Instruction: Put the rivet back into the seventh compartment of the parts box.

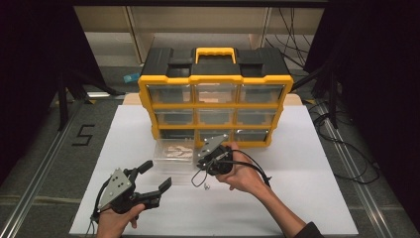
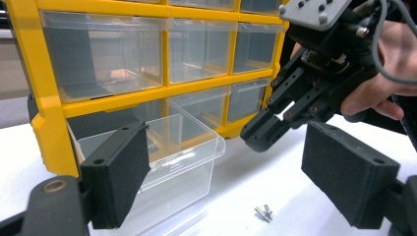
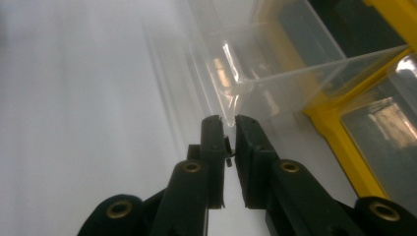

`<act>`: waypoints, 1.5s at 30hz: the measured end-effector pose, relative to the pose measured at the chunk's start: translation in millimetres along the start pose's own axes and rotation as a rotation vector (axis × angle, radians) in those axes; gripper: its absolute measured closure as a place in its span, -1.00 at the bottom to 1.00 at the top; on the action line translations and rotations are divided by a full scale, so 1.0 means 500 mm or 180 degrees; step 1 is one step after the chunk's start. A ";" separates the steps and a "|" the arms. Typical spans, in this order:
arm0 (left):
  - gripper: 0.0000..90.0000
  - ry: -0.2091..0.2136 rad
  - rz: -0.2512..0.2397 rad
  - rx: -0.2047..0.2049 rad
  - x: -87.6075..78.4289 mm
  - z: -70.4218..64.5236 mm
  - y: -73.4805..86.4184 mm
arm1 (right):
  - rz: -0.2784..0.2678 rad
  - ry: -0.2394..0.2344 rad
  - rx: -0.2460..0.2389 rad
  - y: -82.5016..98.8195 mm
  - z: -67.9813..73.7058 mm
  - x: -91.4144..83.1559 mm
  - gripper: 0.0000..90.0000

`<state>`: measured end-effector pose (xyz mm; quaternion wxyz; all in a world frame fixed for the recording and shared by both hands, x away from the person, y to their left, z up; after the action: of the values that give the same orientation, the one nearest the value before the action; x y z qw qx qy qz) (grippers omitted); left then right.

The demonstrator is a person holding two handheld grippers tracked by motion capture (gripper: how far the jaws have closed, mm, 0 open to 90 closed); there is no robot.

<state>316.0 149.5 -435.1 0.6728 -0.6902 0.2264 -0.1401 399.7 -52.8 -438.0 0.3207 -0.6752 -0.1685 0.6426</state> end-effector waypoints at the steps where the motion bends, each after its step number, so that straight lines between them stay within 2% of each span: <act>1: -0.60 0.0000 0.0000 0.0000 0.000 0.000 0.000 | -0.0007 0.0008 -0.0003 -0.001 -0.001 -0.003 0.83; 16: -0.60 0.0000 -0.0002 0.0007 0.000 0.000 0.000 | -0.0194 0.0154 -0.0050 -0.028 -0.011 -0.043 0.83; 23: -0.60 0.0011 -0.0019 0.0016 0.002 0.000 0.000 | -0.0310 0.0166 -0.0058 -0.047 -0.017 -0.059 0.83; 25: -0.60 -0.0018 0.0025 -0.0010 -0.001 -0.001 0.001 | -0.0330 0.0152 -0.0064 -0.051 -0.018 -0.063 0.83; 26: -0.60 0.0003 -0.0007 0.0022 0.000 0.000 0.000 | -0.0359 0.0165 -0.0058 -0.058 -0.017 -0.068 0.83; 27: -0.60 -0.0007 0.0019 0.0000 -0.001 0.000 0.001 | -0.0377 0.0183 -0.0081 -0.061 -0.018 -0.068 0.83; 28: -0.60 -0.0012 0.0074 -0.0079 -0.003 -0.003 0.003 | -0.0371 0.0153 -0.0078 -0.064 -0.017 -0.070 0.83; 34: -0.60 -0.0002 0.0029 -0.0060 -0.001 -0.002 0.002 | -0.0430 0.0179 -0.0121 -0.082 -0.021 -0.071 0.83; 35: -0.60 0.0012 -0.0004 0.0005 0.001 0.000 0.000 | -0.0464 0.0174 -0.0116 -0.088 -0.022 -0.072 0.83; 37: -0.60 -0.0011 0.0003 0.0004 0.000 0.001 0.001 | -0.0470 0.0166 -0.0110 -0.092 -0.024 -0.070 0.83; 45: -0.60 -0.0035 0.0074 -0.0100 -0.003 -0.003 0.004 | -0.0442 0.0174 -0.0115 -0.105 -0.027 -0.055 0.83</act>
<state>313.8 149.2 -436.7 0.6648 -0.6987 0.2329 -0.1249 419.6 -34.6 -383.5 0.3566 -0.6848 -0.2177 0.5970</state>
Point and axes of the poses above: each handheld gripper's, and its own axes: x roughly forward along the jaws, y roughly out of its underside, z roughly to its left, the point moved 5 cm from there along x, roughly forward along the jaws, and after that the axes turned 12 degrees about -y, right-handed, at the moved point
